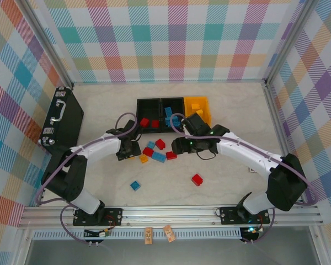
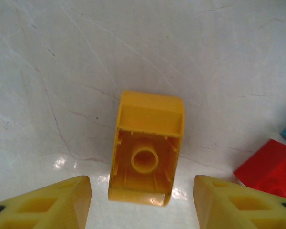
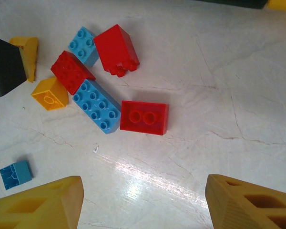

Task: Sort the legos into containers by color
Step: Pick up the lego from the center of the table.

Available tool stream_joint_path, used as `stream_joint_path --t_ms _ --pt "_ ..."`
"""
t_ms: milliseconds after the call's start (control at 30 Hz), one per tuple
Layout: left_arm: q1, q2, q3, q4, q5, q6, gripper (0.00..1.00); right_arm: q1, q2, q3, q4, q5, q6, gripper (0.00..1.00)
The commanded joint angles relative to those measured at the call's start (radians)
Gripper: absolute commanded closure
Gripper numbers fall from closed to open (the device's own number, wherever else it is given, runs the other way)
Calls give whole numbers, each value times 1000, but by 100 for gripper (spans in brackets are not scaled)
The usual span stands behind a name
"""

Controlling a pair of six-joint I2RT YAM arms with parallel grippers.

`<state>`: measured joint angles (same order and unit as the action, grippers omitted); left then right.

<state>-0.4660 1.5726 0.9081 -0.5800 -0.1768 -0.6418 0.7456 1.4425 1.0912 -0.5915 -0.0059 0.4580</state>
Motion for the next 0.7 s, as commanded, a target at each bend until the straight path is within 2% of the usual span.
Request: stream_joint_path --t_ms 0,67,200,333,667 --pt "14 38 27 22 -9 33 48 0 -37 -10 25 -13 25 32" --pt "16 54 30 30 -9 36 50 0 -37 -11 26 -12 25 32" --pt "14 63 38 23 -10 47 66 0 -39 -10 25 -14 29 32" --pt "13 36 46 -3 -16 60 76 0 -48 -25 37 -16 39 32" --pt "-54 -51 133 -77 17 82 79 -12 -85 -83 90 -27 96 32"
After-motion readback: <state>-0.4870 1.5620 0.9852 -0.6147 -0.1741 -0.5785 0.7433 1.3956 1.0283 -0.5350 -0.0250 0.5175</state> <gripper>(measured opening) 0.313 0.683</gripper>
